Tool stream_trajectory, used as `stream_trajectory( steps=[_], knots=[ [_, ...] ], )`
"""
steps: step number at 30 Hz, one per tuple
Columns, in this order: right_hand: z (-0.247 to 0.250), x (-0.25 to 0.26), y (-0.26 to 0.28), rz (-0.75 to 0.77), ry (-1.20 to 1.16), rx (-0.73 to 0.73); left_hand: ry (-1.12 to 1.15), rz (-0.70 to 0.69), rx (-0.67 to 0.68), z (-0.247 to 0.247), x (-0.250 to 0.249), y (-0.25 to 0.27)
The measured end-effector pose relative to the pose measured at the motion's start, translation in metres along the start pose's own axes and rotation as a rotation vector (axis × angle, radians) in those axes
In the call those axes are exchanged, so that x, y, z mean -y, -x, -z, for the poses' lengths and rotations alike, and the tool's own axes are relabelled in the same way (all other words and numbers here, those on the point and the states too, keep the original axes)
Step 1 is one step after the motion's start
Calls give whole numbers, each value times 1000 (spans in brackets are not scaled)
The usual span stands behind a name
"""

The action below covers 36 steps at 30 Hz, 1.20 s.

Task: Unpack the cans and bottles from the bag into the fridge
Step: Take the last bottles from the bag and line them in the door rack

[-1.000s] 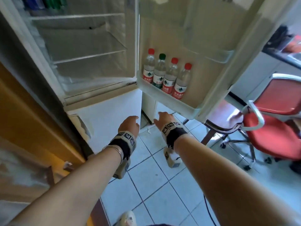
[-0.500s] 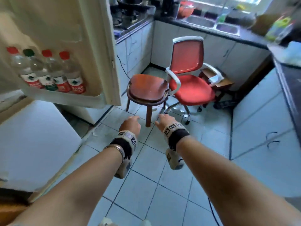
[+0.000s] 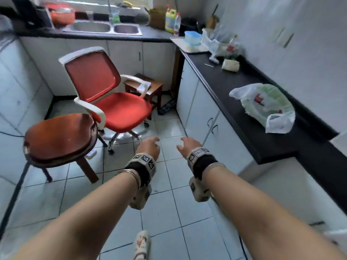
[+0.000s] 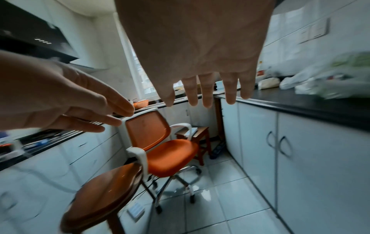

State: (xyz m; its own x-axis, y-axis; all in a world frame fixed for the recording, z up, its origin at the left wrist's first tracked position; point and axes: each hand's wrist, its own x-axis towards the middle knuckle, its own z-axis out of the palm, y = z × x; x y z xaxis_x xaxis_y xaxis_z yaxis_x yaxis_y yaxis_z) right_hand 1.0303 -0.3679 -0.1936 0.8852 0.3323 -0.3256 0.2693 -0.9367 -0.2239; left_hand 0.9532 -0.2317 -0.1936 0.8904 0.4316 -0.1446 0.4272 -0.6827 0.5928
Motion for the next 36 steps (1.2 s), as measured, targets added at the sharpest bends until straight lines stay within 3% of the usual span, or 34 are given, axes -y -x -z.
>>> stream_trajectory(
  steps=[7,17,27,32,36],
  knots=[
    [74,-70,-57,-268,-87,-143,5,-243,126,-23,-96,-103],
    [148,-186,-118,-520,-204,-278,9,-486,263,-85,-234,-214],
    [213,-334,-218,-561,-246,-319,18,-567,330,-181,-399,-317],
    [242,-398,-260,-594,-239,-314,-56,-685,348,-215,-473,-358],
    [251,-441,-289,-642,-275,-292,-105,-693,440,-251,-519,-399]
  ],
)
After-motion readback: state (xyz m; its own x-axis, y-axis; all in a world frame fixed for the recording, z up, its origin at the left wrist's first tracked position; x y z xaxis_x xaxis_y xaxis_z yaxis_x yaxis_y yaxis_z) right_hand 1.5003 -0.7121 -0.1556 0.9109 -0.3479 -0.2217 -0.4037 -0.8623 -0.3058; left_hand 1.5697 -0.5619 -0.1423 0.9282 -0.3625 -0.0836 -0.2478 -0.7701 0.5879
